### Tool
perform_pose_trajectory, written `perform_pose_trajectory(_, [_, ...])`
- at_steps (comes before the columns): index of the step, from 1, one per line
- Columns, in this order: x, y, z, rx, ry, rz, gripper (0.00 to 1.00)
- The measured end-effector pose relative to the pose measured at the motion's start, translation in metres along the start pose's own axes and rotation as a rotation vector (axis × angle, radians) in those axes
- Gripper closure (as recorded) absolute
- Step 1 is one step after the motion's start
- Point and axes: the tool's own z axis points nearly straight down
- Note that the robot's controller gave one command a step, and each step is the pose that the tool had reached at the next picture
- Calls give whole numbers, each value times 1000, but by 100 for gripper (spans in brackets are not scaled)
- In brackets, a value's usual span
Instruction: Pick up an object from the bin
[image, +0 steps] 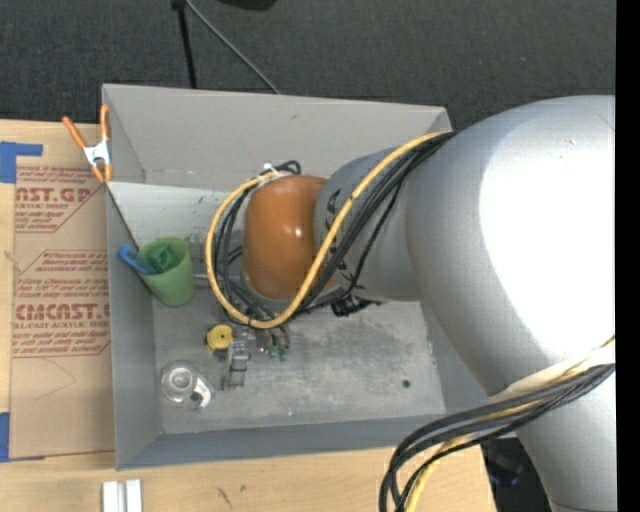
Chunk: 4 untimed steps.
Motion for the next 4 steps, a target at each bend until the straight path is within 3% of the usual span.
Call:
perform_pose_trajectory(1, [0,1,-1,-2,0,-2,100])
perform_pose_trajectory(2, [8,17,-127,-4,-3,-10,100])
perform_pose_trajectory(3, [9,16,-122,-1,4,-9,0])
perform_pose_trajectory(4, [34,44,-11,-1,4,-386,0])
